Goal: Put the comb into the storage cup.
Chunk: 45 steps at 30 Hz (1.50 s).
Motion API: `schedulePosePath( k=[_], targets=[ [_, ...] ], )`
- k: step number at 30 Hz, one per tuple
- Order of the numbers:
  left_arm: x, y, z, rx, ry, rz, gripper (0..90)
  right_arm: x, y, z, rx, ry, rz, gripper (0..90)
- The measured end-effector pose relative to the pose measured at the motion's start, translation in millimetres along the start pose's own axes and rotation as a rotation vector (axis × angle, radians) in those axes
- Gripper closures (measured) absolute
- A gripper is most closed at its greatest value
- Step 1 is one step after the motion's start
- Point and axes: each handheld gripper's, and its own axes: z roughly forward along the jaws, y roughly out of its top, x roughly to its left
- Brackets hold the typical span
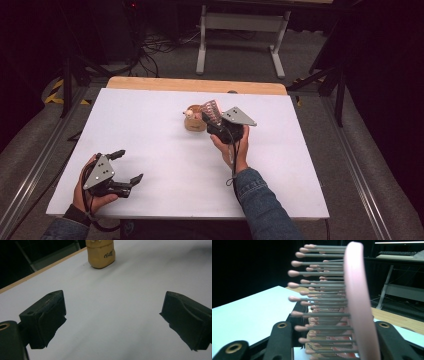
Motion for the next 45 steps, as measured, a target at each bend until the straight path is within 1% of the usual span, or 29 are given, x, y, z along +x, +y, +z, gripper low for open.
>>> schedulePosePath(
  k=[5,9,11,13,15,16,17,19,26,31,34,35,38,39,42,45],
  targets=[
    [0.0,-0.1,0.3,0.002,0.001,0.0,6.6,0.8,-0.7,-1.5,0.006,0.007,-0.007,51.8],
    [-0.2,-0.1,0.6,0.005,0.001,0.002,6.6,0.8,-0.8,-2.9,0.01,0.004,-0.011,50.1],
    [-0.5,-0.1,0.8,0.006,0.0,0.0,6.6,-0.8,-0.5,-3.6,0.019,-0.006,-0.023,45.6],
    [-0.5,-0.1,0.7,0.007,0.001,0.0,6.6,-1.4,-0.1,-3.4,0.025,-0.014,-0.034,43.2],
    [-0.4,-0.2,0.7,0.006,0.002,0.001,6.6,-2.0,0.2,-3.9,0.027,-0.015,-0.036,41.0],
    [-0.4,-0.2,0.7,0.007,0.002,0.001,6.6,-1.8,0.4,-4.0,0.029,-0.023,-0.039,38.5],
    [-0.4,-0.2,0.7,0.007,0.002,0.001,6.6,-2.0,0.5,-3.8,0.031,-0.026,-0.041,38.3],
    [-0.6,-0.1,0.7,0.007,0.0,0.001,6.6,-2.5,0.7,-3.4,0.036,-0.017,-0.04,37.4],
    [-0.7,-0.1,1.0,0.011,-0.002,0.002,6.6,-2.1,1.8,-3.7,0.039,-0.027,-0.05,33.4],
    [-0.8,-0.1,1.2,0.012,-0.008,0.002,6.6,-3.4,2.0,-2.2,0.064,-0.027,-0.061,30.7],
    [-1.0,0.0,1.2,0.012,-0.009,0.002,6.6,-4.1,2.2,-2.3,0.066,-0.029,-0.058,28.1],
    [-1.1,0.0,1.3,0.01,-0.01,0.003,6.6,-3.9,2.1,-1.0,0.078,-0.046,-0.066,23.5],
    [-0.9,0.0,1.0,0.01,-0.01,0.003,6.6,-3.8,2.0,-0.7,0.078,-0.059,-0.065,19.8],
    [-1.0,0.0,1.1,0.01,-0.01,0.004,6.6,-3.6,1.7,0.5,0.083,-0.058,-0.062,14.3],
    [-1.1,0.1,1.3,0.013,-0.01,0.004,6.6,-2.5,1.3,2.3,0.098,-0.062,-0.074,11.0],
    [-1.0,0.1,1.4,0.013,-0.011,0.004,6.7,-2.6,1.0,3.1,0.097,-0.065,-0.075,8.8]
  ],
)
